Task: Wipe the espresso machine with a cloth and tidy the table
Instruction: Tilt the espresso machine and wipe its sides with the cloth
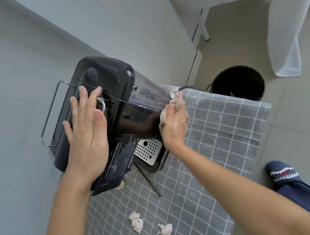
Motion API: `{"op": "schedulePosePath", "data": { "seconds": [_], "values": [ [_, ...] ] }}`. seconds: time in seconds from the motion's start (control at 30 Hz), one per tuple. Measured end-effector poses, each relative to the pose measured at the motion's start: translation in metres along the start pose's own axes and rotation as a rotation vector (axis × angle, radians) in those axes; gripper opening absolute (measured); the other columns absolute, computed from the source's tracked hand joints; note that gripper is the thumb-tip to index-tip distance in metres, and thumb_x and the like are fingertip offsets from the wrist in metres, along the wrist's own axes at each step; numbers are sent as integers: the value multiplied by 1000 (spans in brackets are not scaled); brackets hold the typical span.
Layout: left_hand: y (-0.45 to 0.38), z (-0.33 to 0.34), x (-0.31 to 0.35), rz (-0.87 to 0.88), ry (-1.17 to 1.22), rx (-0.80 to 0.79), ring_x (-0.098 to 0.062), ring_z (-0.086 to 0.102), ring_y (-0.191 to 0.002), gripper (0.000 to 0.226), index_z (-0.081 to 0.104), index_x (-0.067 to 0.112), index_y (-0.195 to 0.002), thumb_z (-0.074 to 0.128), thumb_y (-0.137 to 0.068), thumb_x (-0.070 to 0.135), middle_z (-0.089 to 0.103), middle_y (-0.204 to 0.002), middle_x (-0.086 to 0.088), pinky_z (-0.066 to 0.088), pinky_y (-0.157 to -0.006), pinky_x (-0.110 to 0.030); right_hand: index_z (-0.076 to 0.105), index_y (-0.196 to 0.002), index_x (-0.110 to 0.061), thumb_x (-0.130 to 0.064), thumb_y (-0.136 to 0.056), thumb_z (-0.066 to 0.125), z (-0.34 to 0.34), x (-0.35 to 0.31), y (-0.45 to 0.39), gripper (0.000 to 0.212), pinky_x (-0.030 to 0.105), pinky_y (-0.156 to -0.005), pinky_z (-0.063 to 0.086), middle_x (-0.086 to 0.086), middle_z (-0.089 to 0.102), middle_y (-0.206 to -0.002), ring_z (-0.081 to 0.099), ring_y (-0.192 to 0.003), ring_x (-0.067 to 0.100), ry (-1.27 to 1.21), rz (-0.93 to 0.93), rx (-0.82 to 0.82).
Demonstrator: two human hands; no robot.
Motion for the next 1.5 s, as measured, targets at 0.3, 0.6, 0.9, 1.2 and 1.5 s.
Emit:
{"op": "schedulePosePath", "data": {
  "seconds": [0.3, 0.6, 0.9, 1.2, 1.5],
  "values": [
    [1, 0, -1, 11, 2, 7, 5, -12, -142, 51, 21, 44, -146, 8, -97, 52, -1, -158, 21, -12, -115, -46, 12, -157, -26, -43, -103, 23, -5, 24, 19, 57, 34, -123, 4, -16, 12, -162, -1, -151, 4, 12, -61, -132],
    [0, 0, -3, 9, 8, 4, 5, -12, -142, 53, 21, 44, -145, 8, -95, 56, -1, -158, 22, -12, -115, -47, 6, -157, -27, -40, -105, 26, -10, 31, 43, 58, 43, -124, 8, -17, 5, -164, -2, -151, 3, 18, -129, -230],
    [0, 0, -3, 6, 2, 6, 3, -12, -143, 52, 21, 44, -145, 9, -96, 54, -1, -159, 21, -12, -115, -46, 15, -157, -24, -69, -93, 5, 5, -10, 11, 78, 46, -124, 10, -9, 15, -164, 7, -152, 9, -87, -23, -30],
    [-1, 2, -4, 4, 1, 5, 1, -12, -144, 51, 21, 43, -145, 10, -97, 52, 0, -159, 19, -11, -115, -48, 26, -151, -10, -35, -105, 23, 13, -67, 50, 53, 45, -124, 13, 6, 19, -163, 9, -153, 20, -154, -452, -62],
    [-3, 2, -3, 11, 10, 14, 1, -12, -144, 49, 22, 45, -145, 10, -97, 52, 0, -159, 19, -12, -113, -45, 26, -152, -4, -22, -102, 39, 11, -118, 40, 54, 43, -125, 9, -2, 11, -159, 3, -153, 26, -168, -490, -54]
  ]
}}
Point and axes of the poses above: each hand's wrist, its own y-axis away from the middle knuckle, its own z-axis out of the palm, x = y × z, the point moved 7 cm from there along -y, towards the middle knuckle
